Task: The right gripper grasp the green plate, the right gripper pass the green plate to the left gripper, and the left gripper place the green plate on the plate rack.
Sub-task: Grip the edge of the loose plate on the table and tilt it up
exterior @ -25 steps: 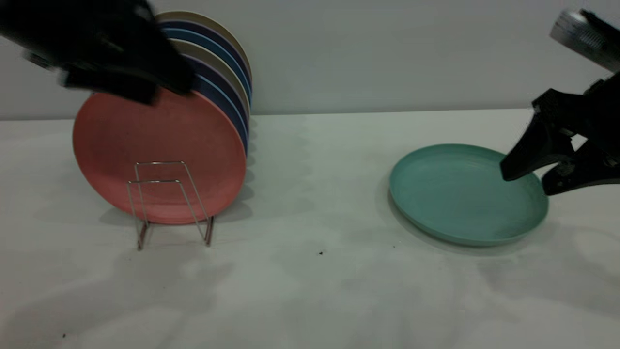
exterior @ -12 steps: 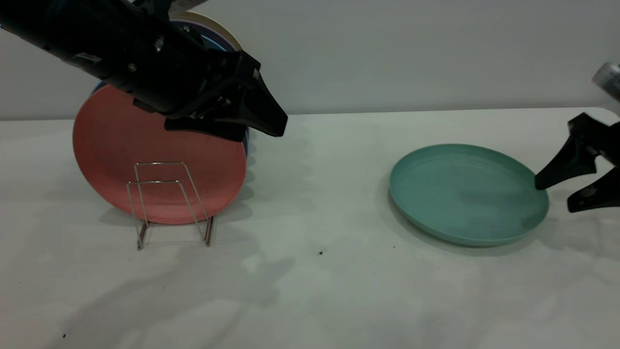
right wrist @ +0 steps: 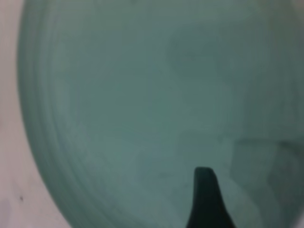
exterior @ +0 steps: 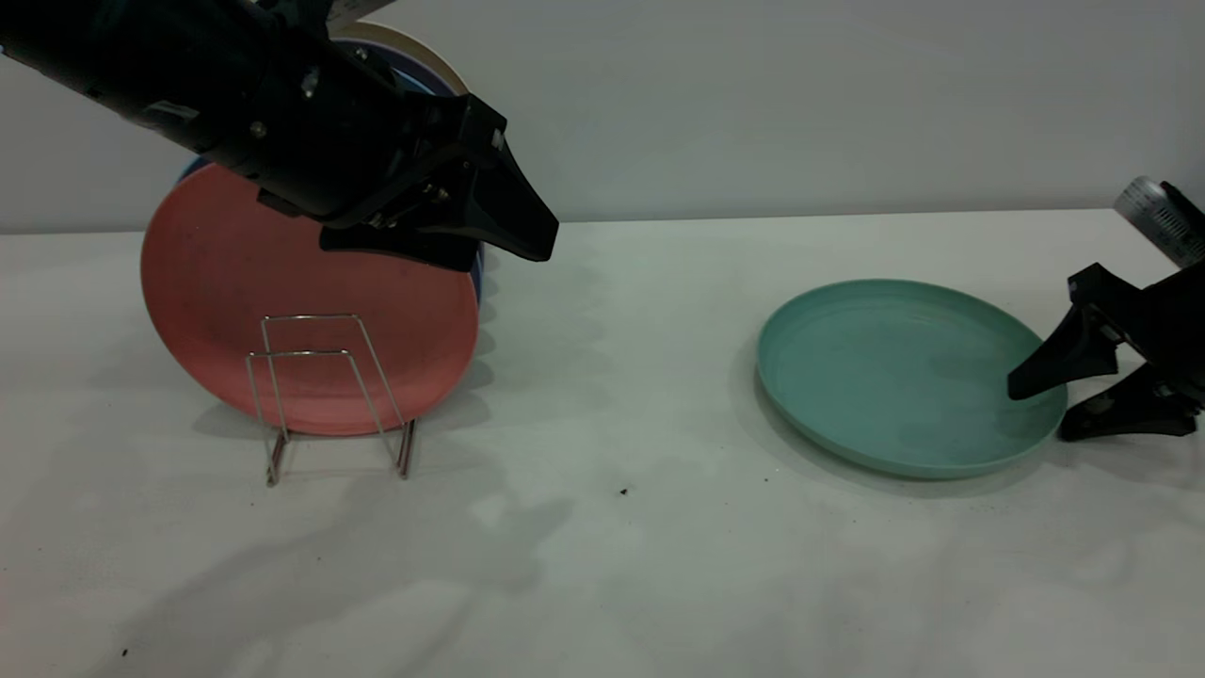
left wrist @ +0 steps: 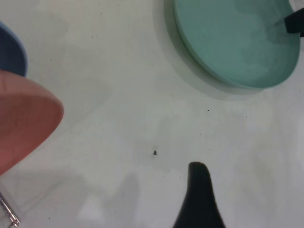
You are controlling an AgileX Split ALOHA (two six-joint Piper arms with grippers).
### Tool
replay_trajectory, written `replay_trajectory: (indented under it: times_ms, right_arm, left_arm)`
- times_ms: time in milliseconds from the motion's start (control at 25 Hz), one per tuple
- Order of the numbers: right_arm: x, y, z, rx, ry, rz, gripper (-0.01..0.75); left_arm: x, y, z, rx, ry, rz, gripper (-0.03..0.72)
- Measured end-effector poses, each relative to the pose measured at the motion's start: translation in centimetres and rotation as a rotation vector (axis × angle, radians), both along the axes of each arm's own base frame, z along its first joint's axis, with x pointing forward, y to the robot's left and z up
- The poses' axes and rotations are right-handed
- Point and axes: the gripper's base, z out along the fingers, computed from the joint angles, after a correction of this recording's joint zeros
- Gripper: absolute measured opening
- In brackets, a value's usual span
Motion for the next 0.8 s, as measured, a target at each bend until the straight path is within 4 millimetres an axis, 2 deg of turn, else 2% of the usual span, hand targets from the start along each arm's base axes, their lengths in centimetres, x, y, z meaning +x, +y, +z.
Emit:
replay_trajectory:
  times_ms: [160,280,440,520,800]
  right_arm:
    - [0.4,1.0,-0.7,0.030,-0.006,0.007,0.462]
    - [0.6,1.8,-0.9,0.018,-0.017,0.020,0.372]
    - [0.7,2.5,-1.2,-0.011,-0.037,0.047,0.098]
    - [0.7,2.8,-1.4,-0.014,-0.054,0.078,0.028]
    - [0.4,4.5,0.0,0.125,-0.163,0.252,0.015]
  left_arm:
    - [0.0,0.0,0.0,-0.001,0.000,0.001,0.590]
    - [0.0,0.0,0.0,-0.001,0.000,0.001,0.590]
    - [0.0,0.0,0.0,0.000,0.001,0.001,0.590]
    - [0.0,0.0,-0.2,0.001,0.005,0.001,0.590]
    - [0.5,-0.3,-2.2,-0.048,0.093,0.076,0.590]
